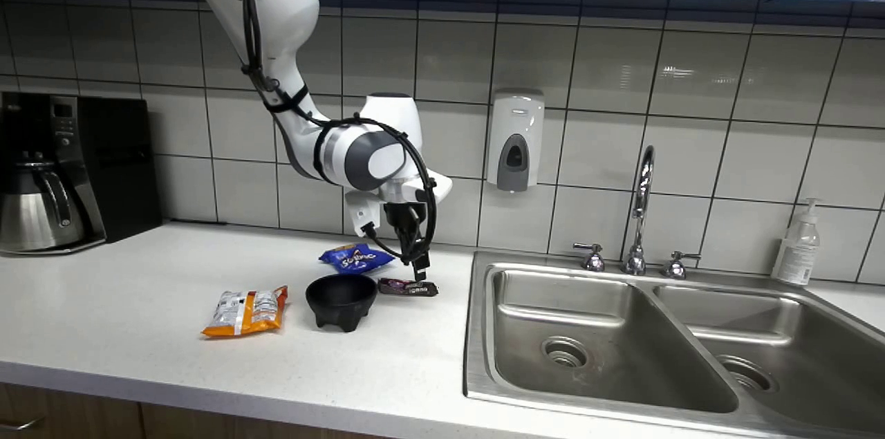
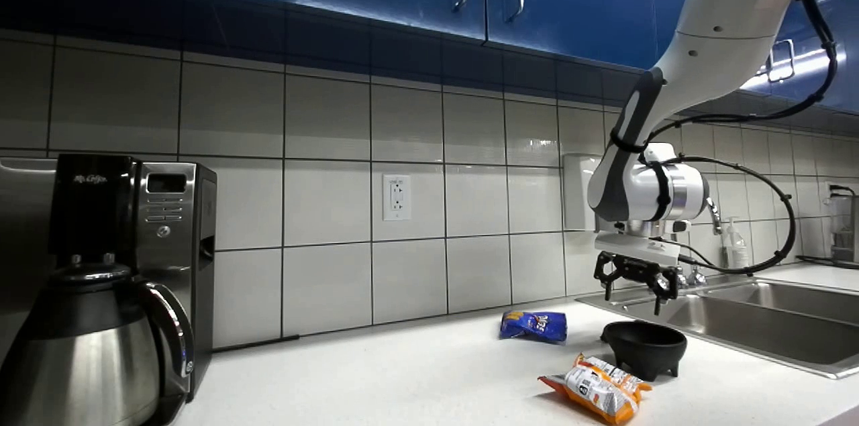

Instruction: Put the black packet inside the black bowl

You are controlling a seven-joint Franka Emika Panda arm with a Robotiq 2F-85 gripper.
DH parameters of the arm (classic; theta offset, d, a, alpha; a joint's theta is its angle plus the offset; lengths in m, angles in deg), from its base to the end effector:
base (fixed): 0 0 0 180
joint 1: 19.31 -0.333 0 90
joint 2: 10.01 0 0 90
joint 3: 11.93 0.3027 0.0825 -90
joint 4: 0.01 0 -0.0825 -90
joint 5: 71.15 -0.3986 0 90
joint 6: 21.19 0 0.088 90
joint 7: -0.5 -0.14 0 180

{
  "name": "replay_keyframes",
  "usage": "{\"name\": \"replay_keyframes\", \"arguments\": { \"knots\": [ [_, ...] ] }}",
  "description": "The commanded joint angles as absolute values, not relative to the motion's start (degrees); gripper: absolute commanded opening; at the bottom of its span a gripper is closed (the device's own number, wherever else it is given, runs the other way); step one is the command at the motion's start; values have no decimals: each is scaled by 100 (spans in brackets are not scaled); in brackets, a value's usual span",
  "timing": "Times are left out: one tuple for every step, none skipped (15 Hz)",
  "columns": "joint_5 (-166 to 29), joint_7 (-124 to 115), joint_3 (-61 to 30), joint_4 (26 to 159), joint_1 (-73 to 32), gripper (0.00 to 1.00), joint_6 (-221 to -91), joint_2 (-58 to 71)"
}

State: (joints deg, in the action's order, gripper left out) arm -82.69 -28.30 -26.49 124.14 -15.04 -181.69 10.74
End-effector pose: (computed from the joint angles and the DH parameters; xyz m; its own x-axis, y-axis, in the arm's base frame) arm 0.5692 -0.2038 0.2042 0.5228 -0.8195 0.2347 -0.8102 -0.5633 -0.1622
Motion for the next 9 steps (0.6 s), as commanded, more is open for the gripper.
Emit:
{"name": "replay_keyframes", "arguments": {
  "knots": [
    [-8224, -3037, -2699, 12079, -1574, 100, -18002, 1339],
    [-8223, -3048, -2705, 12032, -1585, 100, -17988, 1399],
    [-8227, -3049, -2705, 11989, -1590, 100, -17973, 1446],
    [-8220, -3062, -2715, 11952, -1606, 100, -17962, 1499],
    [-8224, -3063, -2717, 11917, -1612, 100, -17949, 1541],
    [-8223, -3074, -2725, 11883, -1625, 100, -17940, 1585],
    [-8225, -3076, -2728, 11852, -1632, 100, -17928, 1625],
    [-8228, -3076, -2729, 11824, -1638, 100, -17915, 1662],
    [-8233, -3074, -2728, 11797, -1641, 100, -17905, 1695]
  ]
}}
